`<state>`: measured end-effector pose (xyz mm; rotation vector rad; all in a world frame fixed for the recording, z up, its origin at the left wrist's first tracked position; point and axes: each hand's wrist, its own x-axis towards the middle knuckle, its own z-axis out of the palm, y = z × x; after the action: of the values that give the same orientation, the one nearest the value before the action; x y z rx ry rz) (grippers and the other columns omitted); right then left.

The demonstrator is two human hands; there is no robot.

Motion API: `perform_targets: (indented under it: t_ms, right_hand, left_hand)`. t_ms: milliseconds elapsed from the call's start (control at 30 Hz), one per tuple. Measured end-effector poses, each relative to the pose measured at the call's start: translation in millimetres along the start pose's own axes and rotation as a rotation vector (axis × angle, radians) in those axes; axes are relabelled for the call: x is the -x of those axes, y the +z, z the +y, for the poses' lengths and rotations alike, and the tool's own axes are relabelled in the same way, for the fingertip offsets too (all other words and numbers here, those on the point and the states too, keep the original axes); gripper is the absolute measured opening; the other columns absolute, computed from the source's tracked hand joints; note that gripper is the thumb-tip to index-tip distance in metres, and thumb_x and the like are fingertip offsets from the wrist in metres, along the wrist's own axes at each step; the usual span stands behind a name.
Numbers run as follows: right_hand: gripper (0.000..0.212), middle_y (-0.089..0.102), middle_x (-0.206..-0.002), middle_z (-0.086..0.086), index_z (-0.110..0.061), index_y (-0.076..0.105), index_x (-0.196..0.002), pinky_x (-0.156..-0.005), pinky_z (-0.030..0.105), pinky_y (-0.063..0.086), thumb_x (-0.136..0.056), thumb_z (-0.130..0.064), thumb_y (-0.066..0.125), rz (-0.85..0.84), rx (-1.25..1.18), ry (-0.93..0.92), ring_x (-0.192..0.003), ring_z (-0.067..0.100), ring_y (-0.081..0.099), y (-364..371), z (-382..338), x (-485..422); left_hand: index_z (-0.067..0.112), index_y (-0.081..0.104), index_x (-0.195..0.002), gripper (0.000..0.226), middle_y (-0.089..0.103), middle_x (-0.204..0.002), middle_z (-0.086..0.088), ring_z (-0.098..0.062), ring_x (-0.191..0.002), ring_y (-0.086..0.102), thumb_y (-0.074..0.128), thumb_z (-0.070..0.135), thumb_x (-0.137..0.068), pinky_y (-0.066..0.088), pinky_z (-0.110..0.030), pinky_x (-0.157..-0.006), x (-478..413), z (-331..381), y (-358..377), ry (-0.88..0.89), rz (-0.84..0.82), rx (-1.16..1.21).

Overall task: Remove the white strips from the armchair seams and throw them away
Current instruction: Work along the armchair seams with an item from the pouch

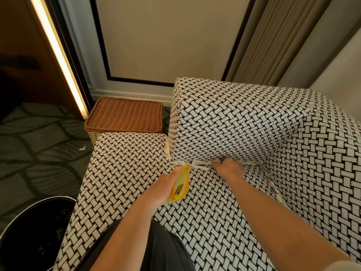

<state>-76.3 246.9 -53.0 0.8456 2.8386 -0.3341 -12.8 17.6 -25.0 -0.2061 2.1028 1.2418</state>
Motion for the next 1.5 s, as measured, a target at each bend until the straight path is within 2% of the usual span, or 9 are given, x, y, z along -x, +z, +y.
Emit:
perform_targets:
  t_ms: [133,300,433,567,733,867,1000,1233,1500]
  right_hand:
    - [0.054,0.054,-0.125,0.014,-0.008,0.057,-0.113,-0.098,0.04,0.035,-0.087,-0.054,0.047,0.047,0.078,-0.02,-0.122,0.03,0.044,2.8,-2.2,4.2]
    - [0.034,0.062,-0.095,0.011,-0.006,0.055,-0.1,-0.072,0.034,0.052,-0.093,-0.039,0.048,0.11,-0.048,-0.17,-0.083,0.025,0.062,14.3,9.2,14.1]
    - [0.02,0.058,-0.078,0.007,-0.006,0.051,-0.09,-0.047,0.023,0.04,-0.093,-0.025,0.052,-0.054,-0.2,-0.186,-0.063,0.019,0.055,1.3,12.7,16.3]
    - [0.022,0.049,-0.06,-0.003,-0.012,0.051,-0.072,-0.046,0.02,0.036,-0.092,-0.02,0.054,-0.031,-0.312,-0.206,-0.052,0.01,0.044,1.4,19.2,41.6]
    - [0.025,0.05,-0.057,-0.001,-0.011,0.064,-0.073,-0.043,0.015,0.03,-0.094,-0.018,0.052,-0.146,-0.836,-0.248,-0.047,0.008,0.037,-11.9,14.5,94.1]
    - [0.023,0.049,-0.049,-0.014,-0.021,0.067,-0.07,-0.051,0.014,0.034,-0.091,-0.019,0.057,-0.208,-0.992,-0.507,-0.046,0.002,0.034,-42.5,-8.8,136.2]
    - [0.022,0.057,-0.069,-0.017,-0.029,0.067,-0.083,-0.064,0.008,0.038,-0.094,-0.017,0.052,-0.166,-0.829,-0.694,-0.066,-0.005,0.049,-42.4,-17.7,149.9]
    - [0.009,0.059,-0.077,-0.003,-0.02,0.064,-0.094,-0.054,0.012,0.042,-0.091,-0.017,0.056,0.024,-0.704,-0.358,-0.063,0.004,0.048,-6.4,26.3,97.1]
    - [0.038,0.057,-0.114,0.01,-0.014,0.053,-0.126,-0.074,0.026,0.045,-0.092,-0.031,0.054,0.172,-0.212,-0.192,-0.093,0.019,0.056,4.2,50.6,43.5]
  left_hand:
    - [0.025,0.045,-0.089,0.049,0.044,-0.081,0.004,-0.01,-0.067,0.04,0.015,0.065,-0.091,0.028,-0.023,-0.056,-3.2,-0.6,0.4,0.029,-0.018,0.043]
    - [0.022,0.046,-0.109,0.066,0.052,-0.1,0.0,-0.013,-0.082,0.048,0.016,0.074,-0.083,0.033,-0.026,-0.065,-16.9,-7.2,1.3,0.027,-0.035,0.077]
    - [0.022,0.043,-0.119,0.076,0.055,-0.113,-0.004,-0.017,-0.093,0.051,0.018,0.08,-0.076,0.034,-0.034,-0.079,-19.9,-9.5,2.0,0.004,-0.017,0.059]
    - [0.02,0.036,-0.13,0.073,0.047,-0.114,-0.002,-0.016,-0.096,0.045,0.017,0.074,-0.085,0.031,-0.035,-0.085,-14.8,-8.3,2.6,-0.003,0.016,0.025]
    - [0.019,0.046,-0.115,0.082,0.057,-0.108,-0.001,-0.016,-0.096,0.054,0.012,0.081,-0.074,0.039,-0.038,-0.089,-10.1,-6.9,4.8,0.04,0.03,-0.076]
    - [0.02,0.051,-0.106,0.096,0.061,-0.1,-0.003,-0.019,-0.089,0.059,0.01,0.093,-0.058,0.042,-0.046,-0.092,-12.4,-7.8,4.8,0.039,0.045,-0.098]
    - [0.029,0.051,-0.116,0.102,0.06,-0.108,-0.003,-0.02,-0.097,0.057,0.01,0.097,-0.052,0.04,-0.048,-0.094,-13.4,-9.4,5.1,0.046,0.036,-0.124]
    - [0.009,0.047,-0.115,0.114,0.054,-0.088,-0.005,-0.017,-0.072,0.05,0.009,0.094,-0.05,0.046,-0.047,-0.092,-11.9,-10.0,4.2,0.098,0.029,-0.135]
    - [0.018,0.047,-0.115,0.109,0.059,-0.106,-0.011,-0.026,-0.089,0.059,0.009,0.097,-0.05,0.044,-0.048,-0.093,-21.8,-15.7,4.8,0.072,0.034,-0.088]
